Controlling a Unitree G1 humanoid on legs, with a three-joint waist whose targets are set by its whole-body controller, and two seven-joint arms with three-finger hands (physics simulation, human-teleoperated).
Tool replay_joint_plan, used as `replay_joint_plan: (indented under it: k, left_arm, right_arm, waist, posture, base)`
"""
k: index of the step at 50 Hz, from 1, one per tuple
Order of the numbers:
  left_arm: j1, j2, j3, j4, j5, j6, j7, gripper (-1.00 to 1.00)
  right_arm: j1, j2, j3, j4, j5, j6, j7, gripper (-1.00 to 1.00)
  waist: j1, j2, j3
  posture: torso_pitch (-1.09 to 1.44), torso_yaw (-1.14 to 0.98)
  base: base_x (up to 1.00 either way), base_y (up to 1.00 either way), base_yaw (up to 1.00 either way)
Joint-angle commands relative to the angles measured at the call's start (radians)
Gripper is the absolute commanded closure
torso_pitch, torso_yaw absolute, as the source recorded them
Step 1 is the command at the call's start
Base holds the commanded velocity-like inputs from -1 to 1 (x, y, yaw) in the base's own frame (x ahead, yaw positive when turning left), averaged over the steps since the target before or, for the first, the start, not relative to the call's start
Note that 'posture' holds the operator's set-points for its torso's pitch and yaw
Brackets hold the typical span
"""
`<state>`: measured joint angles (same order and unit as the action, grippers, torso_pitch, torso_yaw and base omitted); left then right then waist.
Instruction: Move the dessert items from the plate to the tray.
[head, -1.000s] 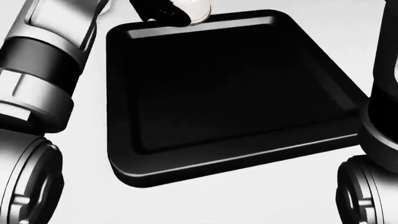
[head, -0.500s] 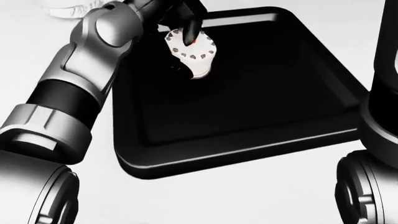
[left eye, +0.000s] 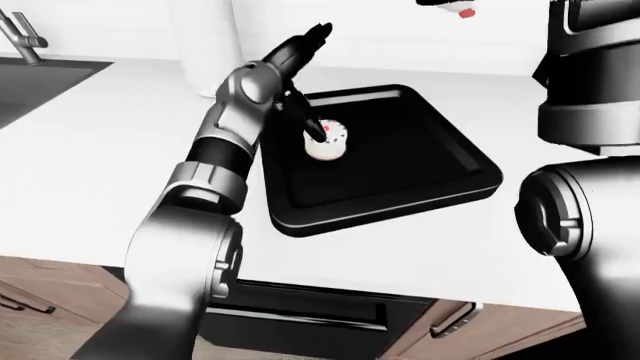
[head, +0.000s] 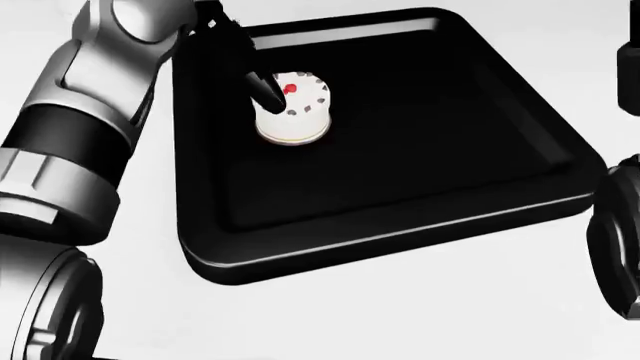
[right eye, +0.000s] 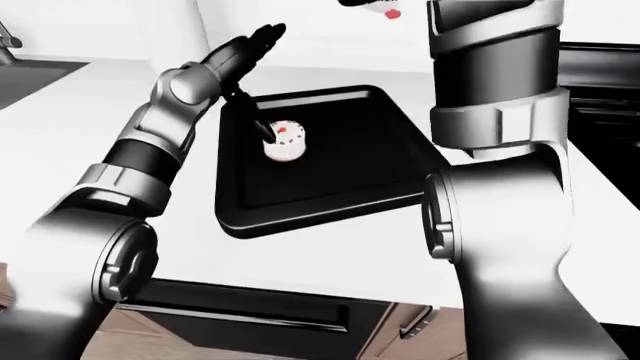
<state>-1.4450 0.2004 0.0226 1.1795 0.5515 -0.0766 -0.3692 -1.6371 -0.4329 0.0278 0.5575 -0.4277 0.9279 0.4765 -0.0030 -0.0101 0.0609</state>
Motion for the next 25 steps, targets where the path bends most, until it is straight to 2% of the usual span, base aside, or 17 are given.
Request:
replay_joint_plan:
  k: [1, 5, 10, 16, 17, 22, 24, 25]
  left_arm:
    - [-0.066, 0.037, 0.027, -0.066, -0.031, 0.0, 0.017, -1.0]
    - [-0.082, 0.099, 0.049, -0.127, -0.057, 0.048, 0.017, -1.0]
    - [-0.072, 0.176, 0.076, -0.243, -0.09, 0.121, 0.02, -1.0]
    - [-0.009, 0.235, 0.084, -0.442, -0.1, 0.221, -0.018, -1.0]
    - [0.003, 0.238, 0.086, -0.478, -0.104, 0.24, -0.031, -1.0]
    - [0.044, 0.269, 0.092, -0.598, -0.102, 0.297, -0.063, -1.0]
    - [0.05, 0.274, 0.094, -0.617, -0.103, 0.309, -0.066, -1.0]
    - [0.055, 0.274, 0.092, -0.628, -0.102, 0.309, -0.065, -1.0]
  right_arm:
    - [-0.068, -0.007, -0.01, 0.08, -0.058, -0.142, 0.025, 1.0]
    - [-0.129, 0.004, -0.01, 0.29, -0.124, -0.275, 0.056, 1.0]
    - [-0.13, 0.001, -0.006, 0.46, -0.206, -0.412, 0.093, 1.0]
    - [-0.093, 0.02, 0.013, 0.502, -0.295, -0.5, 0.227, 1.0]
    - [-0.085, 0.026, -0.002, 0.497, -0.3, -0.491, 0.217, 1.0]
    - [-0.025, 0.046, 0.011, 0.49, -0.362, -0.589, 0.275, 1.0]
    - [0.004, 0.065, -0.003, 0.48, -0.365, -0.611, 0.286, 1.0]
    - [0.022, 0.064, 0.007, 0.472, -0.379, -0.684, 0.267, 1.0]
  waist:
    - [0.0, 0.001, -0.039]
    - [-0.004, 0.007, -0.037]
    - [-0.006, 0.015, -0.035]
    - [-0.007, 0.024, -0.033]
    - [-0.008, 0.025, -0.032]
    - [-0.009, 0.028, -0.03]
    - [-0.01, 0.029, -0.03]
    - [-0.009, 0.029, -0.03]
  posture:
    - [0.0, 0.0]
    - [0.0, 0.0]
    - [0.0, 0.0]
    - [0.0, 0.0]
    - [0.0, 0.0]
    - [0.0, 0.0]
    - [0.0, 0.0]
    - [0.0, 0.0]
  base:
    - [0.0, 0.0, 0.0]
    - [0.0, 0.0, 0.0]
    - [0.0, 0.0, 0.0]
    - [0.0, 0.0, 0.0]
    - [0.0, 0.0, 0.0]
    - [0.0, 0.0, 0.0]
    - [0.0, 0.0, 0.0]
    - [0.0, 0.0, 0.0]
